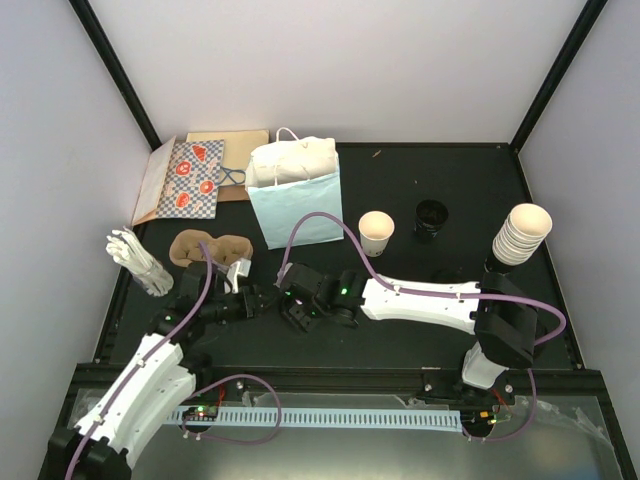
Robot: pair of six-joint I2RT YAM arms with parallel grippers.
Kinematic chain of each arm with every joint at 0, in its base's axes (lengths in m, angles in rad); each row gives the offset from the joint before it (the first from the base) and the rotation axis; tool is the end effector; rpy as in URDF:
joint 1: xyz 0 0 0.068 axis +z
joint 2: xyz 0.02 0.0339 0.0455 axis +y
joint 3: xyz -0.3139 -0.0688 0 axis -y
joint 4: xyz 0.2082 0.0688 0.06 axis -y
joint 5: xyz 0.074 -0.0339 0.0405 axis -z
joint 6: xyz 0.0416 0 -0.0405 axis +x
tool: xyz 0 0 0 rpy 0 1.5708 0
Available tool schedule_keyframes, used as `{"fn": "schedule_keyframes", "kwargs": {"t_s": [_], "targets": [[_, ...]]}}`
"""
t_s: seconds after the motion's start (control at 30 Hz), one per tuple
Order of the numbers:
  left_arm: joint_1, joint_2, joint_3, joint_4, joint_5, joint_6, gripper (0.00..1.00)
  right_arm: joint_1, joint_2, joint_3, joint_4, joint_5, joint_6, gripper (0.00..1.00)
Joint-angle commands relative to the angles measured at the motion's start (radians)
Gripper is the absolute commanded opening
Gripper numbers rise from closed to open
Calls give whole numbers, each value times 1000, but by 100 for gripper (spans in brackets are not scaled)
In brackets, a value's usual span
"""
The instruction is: Pack the takeout coffee
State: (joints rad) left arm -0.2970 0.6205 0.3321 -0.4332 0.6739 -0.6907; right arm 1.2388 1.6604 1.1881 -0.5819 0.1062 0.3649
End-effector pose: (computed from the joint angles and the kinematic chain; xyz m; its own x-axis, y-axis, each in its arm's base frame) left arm 0.0510 -0.0427 0.2240 -0.9180 -0.2396 -0.3161 0.1192 0.5934 -0.7960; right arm 0.1077 0.2990 0.2845 -0.5941 -0.6346 -0.4943 -0.7611 0.6423 0.0902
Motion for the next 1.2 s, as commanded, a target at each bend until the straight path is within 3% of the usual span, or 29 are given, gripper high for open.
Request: {"fn": "schedule_keyframes", "kwargs": {"t_s": [0.0,0.1,0.33,0.47,0.83,1.17], "targets": [[-7,-24,30,-21,14,5,48,9,87,-67,-216,-96,26,66],[-7,-18,22,-4,26,-7,48,10,86,-59,-213,-97,26,66],[-16,-5,13,64,64,-21,70,10,87,-54,-214,-96,19,67],[-44,73,15,85,58,-10,76,9,86,-50,-213,-98,13,68],[-82,199,32,35,-32,59,72,9,79,-44,-218,-93,12,69],[-84,234,27,53,-48,63,67,9,6,-15,-217,-84,20,96]]}}
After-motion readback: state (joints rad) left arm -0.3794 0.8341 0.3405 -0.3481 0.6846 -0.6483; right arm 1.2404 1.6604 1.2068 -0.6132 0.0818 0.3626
